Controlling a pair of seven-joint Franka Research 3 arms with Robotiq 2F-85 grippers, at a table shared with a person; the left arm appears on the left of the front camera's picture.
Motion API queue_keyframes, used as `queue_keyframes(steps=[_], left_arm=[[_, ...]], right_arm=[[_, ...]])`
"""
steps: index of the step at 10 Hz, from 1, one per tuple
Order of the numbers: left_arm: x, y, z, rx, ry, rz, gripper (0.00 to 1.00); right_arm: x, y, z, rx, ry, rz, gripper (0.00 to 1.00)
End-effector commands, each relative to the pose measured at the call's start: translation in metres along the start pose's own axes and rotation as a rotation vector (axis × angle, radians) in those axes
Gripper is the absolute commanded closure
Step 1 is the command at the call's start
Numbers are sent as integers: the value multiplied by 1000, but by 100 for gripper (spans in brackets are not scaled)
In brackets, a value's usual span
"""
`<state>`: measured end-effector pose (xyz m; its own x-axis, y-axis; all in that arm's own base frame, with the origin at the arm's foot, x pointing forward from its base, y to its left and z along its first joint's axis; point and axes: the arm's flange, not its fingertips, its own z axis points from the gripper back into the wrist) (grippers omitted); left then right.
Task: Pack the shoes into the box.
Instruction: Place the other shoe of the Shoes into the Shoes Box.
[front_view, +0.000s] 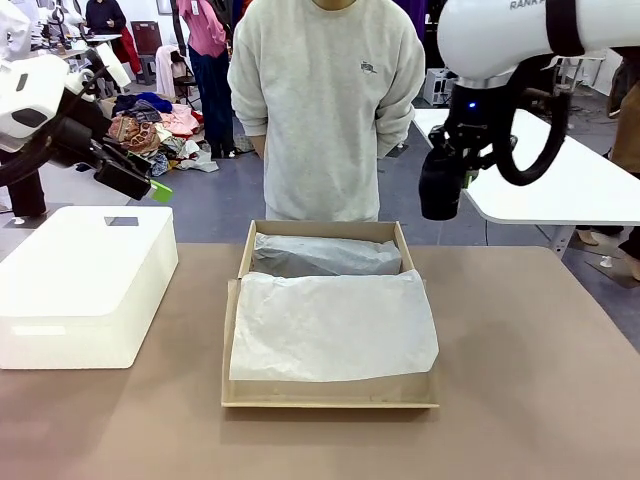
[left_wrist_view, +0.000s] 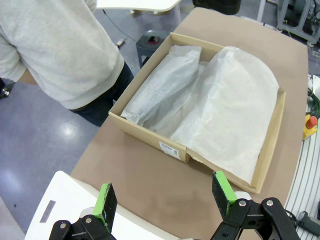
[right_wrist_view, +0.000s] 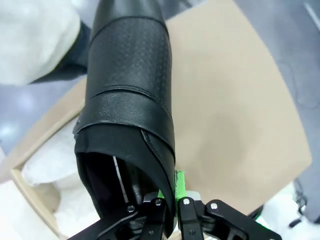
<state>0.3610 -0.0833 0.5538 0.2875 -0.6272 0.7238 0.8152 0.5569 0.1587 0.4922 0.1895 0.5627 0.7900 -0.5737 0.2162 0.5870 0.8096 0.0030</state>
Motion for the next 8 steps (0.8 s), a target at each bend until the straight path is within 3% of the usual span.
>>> queue_keyframes(steps=[1,4,5,8], left_arm=[[-2,0,0,-12,-15,-7,0],[-2,0,0,-12,-15,-7,0],[-2,0,0,-12,-15,-7,0],[-2,0,0,-12,-15,-7,0]], right_arm=[[-15,32,6,22,-13,-162,100],[-46,67,6,90,-37,-281,100],[-63,81,4,98,-40,-248,100],[-52,61,1,74,6,-232,100]])
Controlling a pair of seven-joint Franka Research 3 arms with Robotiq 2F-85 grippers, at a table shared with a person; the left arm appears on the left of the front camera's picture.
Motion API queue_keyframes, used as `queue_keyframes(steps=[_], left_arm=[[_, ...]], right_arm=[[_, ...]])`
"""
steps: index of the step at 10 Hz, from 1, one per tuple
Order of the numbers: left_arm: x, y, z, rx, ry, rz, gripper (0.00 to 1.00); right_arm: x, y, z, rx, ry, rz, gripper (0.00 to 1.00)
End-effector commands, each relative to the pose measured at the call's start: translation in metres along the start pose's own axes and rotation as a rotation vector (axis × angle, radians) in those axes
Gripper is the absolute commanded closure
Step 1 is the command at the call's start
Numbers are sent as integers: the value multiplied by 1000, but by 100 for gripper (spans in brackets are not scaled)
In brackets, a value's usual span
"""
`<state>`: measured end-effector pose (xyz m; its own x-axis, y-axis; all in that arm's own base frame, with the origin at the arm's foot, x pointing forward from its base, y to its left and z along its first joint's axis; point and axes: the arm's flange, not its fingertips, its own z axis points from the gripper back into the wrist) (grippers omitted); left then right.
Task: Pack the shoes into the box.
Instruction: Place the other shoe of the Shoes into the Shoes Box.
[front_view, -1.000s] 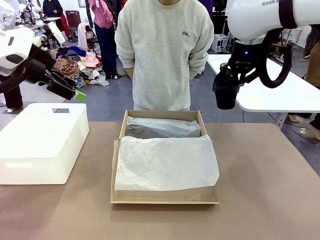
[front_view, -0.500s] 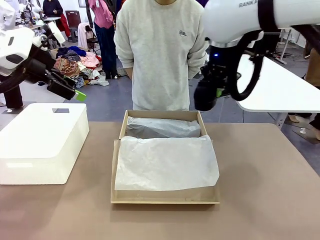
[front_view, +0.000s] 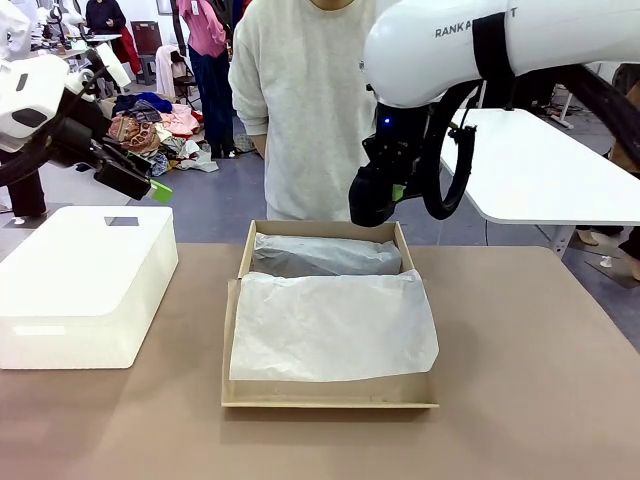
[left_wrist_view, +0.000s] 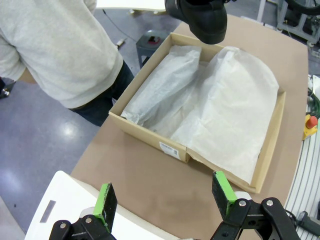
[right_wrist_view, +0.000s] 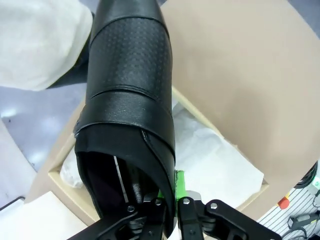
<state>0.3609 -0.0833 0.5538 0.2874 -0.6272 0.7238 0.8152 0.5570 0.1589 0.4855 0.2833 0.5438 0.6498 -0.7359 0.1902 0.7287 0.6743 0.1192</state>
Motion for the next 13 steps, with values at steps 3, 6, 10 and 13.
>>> queue_keyframes(steps=[3,6,10,13], left_arm=[[-2,0,0,-13,-15,-6,0],[-2,0,0,-13,-15,-6,0],[-2,0,0,-13,-15,-6,0],[-2,0,0,-13,-15,-6,0]], right_arm=[[13,-8,7,2,-8,-16,100],[13,-5,1,-7,-3,-24,100],[-40,15,24,-23,-77,-296,100],[-81,36,27,-59,-59,-467,100]])
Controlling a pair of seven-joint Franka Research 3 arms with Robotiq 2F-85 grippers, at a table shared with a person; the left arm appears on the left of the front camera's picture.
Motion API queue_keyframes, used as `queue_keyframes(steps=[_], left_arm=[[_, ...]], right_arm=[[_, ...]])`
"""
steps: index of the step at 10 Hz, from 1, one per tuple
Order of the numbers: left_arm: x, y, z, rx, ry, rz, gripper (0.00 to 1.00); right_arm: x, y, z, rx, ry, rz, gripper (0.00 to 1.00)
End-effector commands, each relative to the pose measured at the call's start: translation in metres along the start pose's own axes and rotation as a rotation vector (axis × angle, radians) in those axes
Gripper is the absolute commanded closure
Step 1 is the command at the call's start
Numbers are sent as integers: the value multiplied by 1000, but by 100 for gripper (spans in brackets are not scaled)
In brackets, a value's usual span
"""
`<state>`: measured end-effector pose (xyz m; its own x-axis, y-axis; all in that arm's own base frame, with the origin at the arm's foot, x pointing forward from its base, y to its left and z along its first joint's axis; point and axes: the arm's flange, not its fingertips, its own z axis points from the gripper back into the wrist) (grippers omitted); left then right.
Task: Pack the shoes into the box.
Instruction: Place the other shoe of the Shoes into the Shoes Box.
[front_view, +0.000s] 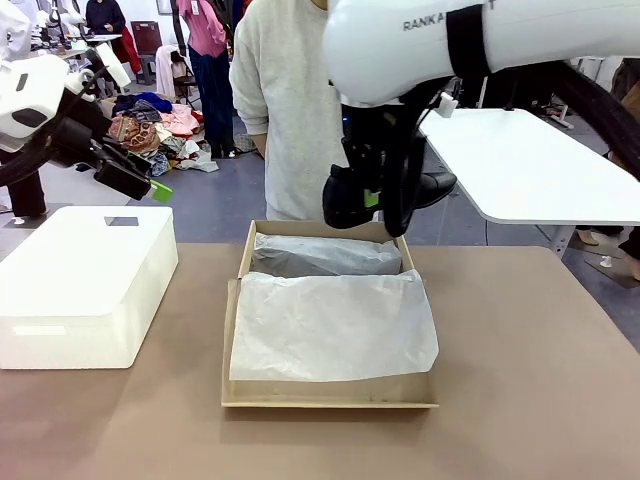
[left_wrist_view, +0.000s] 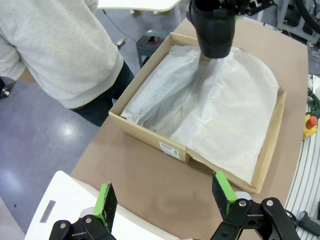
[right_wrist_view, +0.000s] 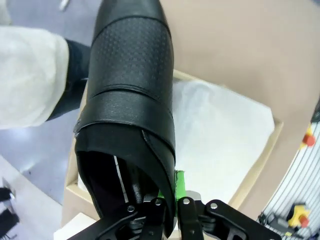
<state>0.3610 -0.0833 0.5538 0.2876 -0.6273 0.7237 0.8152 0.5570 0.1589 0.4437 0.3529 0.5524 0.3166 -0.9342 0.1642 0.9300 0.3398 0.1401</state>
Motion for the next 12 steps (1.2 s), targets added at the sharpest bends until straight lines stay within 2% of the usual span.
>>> queue_keyframes(steps=[1,6,8,9,12], left_arm=[[-2,0,0,-13,-15,-7,0],[-2,0,0,-13,-15,-7,0],[-2,0,0,-13,-15,-7,0],[-2,0,0,-13,-15,-7,0],[-2,0,0,-13,-15,-7,0]], right_arm=[[-22,15,2,-12,-20,-136,100],[-64,23,-30,12,-12,-259,100],[-59,22,-33,-11,-27,-222,100],[-62,16,-40,-23,19,-223,100],[-62,16,-40,-23,19,-223,100]])
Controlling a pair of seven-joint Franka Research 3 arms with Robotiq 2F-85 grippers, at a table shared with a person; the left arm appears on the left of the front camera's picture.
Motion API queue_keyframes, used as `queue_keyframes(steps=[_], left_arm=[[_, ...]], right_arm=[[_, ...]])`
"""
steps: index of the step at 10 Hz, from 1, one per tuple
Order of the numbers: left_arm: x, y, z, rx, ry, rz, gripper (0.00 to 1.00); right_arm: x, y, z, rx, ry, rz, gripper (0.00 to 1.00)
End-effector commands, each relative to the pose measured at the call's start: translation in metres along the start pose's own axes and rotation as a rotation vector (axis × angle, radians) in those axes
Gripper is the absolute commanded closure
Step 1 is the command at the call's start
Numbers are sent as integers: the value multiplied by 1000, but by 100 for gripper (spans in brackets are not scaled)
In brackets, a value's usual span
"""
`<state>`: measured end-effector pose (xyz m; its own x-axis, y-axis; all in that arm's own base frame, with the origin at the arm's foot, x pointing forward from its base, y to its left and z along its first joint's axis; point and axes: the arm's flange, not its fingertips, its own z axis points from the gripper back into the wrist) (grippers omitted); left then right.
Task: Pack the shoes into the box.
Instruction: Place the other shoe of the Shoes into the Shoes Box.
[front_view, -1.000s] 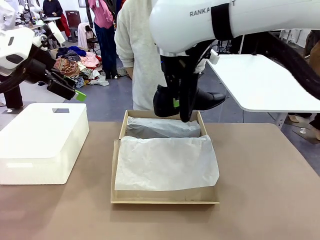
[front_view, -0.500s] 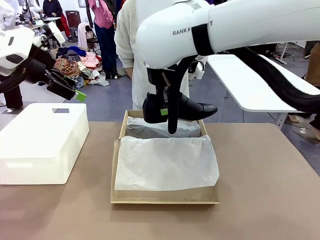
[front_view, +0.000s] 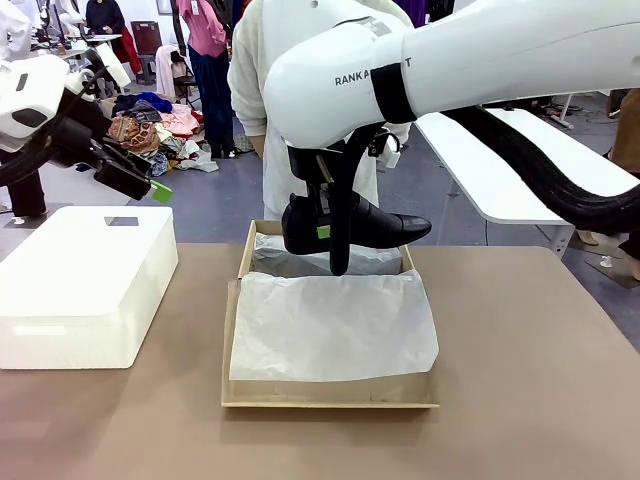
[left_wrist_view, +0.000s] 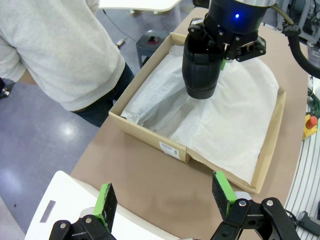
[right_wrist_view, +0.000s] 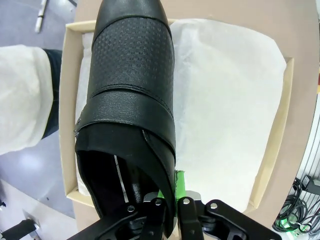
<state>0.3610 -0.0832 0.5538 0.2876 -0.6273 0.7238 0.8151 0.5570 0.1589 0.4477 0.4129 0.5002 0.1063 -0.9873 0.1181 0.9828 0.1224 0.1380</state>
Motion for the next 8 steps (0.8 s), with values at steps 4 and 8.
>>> queue_keyframes(steps=[4,8], left_arm=[[-2,0,0,-13,-15,-7,0],[-2,0,0,-13,-15,-7,0]], right_arm=[[-18,5,-2,4,11,-131,100],[-55,14,-12,-6,27,-154,100]])
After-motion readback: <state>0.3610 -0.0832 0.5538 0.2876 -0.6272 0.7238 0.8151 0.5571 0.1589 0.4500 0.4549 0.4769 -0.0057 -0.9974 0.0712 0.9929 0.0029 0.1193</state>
